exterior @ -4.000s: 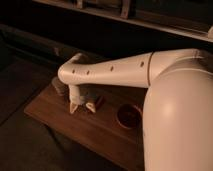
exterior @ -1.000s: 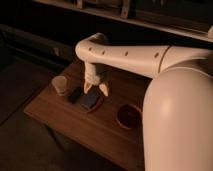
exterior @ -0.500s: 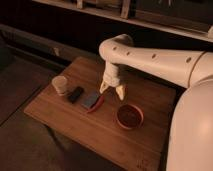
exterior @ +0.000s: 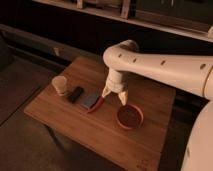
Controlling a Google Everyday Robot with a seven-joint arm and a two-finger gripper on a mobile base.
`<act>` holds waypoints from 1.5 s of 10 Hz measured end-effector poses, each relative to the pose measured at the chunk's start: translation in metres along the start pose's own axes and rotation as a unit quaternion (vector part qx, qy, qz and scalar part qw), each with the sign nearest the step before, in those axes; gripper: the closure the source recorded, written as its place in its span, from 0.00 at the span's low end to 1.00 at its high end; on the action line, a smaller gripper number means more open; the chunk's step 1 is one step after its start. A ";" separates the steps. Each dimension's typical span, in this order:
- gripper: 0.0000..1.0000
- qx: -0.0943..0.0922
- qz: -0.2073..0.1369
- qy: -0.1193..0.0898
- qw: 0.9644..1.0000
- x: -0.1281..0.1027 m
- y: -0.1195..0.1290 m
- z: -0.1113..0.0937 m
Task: Move the arm in a circular motion
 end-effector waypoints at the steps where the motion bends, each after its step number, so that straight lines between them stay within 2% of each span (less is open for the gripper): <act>1: 0.35 0.011 -0.018 0.002 1.000 0.004 0.013 0.003; 2: 0.35 0.029 -0.039 0.003 0.999 0.003 0.031 0.004; 4: 0.35 0.053 -0.051 0.006 0.997 -0.012 0.042 0.003; 6: 0.35 0.073 -0.048 0.006 0.996 -0.041 0.039 -0.006; 7: 0.35 0.075 -0.044 0.007 0.996 -0.052 0.035 -0.011; 9: 0.35 0.072 -0.023 0.003 0.997 -0.084 0.011 -0.028; 11: 0.35 0.063 0.002 0.001 0.998 -0.100 -0.015 -0.037; 12: 0.35 0.054 0.027 -0.001 0.998 -0.109 -0.042 -0.044; 13: 0.35 0.048 0.041 -0.003 0.998 -0.110 -0.057 -0.047; 15: 0.35 0.036 0.083 -0.003 0.996 -0.101 -0.104 -0.049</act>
